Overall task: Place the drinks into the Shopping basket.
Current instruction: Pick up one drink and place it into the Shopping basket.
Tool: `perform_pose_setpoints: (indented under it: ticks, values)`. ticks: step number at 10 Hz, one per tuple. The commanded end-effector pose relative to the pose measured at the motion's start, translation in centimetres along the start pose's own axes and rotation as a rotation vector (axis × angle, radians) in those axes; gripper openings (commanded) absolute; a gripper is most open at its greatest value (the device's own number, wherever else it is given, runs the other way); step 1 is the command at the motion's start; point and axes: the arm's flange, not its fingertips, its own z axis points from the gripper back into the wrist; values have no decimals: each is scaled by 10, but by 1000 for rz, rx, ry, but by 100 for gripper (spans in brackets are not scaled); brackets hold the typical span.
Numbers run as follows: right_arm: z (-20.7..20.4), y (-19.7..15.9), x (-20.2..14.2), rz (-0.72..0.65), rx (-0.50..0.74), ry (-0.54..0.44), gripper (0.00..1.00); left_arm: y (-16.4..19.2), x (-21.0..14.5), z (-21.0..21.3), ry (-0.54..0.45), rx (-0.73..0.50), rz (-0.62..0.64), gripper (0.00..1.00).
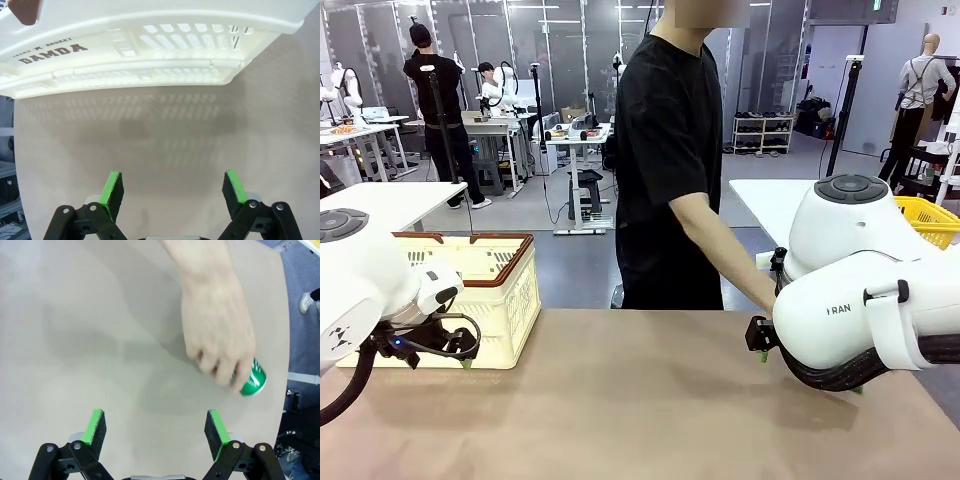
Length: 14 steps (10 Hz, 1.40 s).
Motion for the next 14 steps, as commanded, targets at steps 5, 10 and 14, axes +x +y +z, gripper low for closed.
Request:
perform_pose_setpoints:
  ticks: [5, 10, 14]
  values:
    - [0, -1, 0, 12, 0, -1, 100, 0, -1, -1, 5, 5, -14, 100]
    - [10, -4, 1, 129, 16, -5, 100, 0, -1, -1, 5, 5, -14, 100]
    - [51, -71, 40, 531, -38, 24, 100, 0, -1, -1, 5, 5, -14, 100]
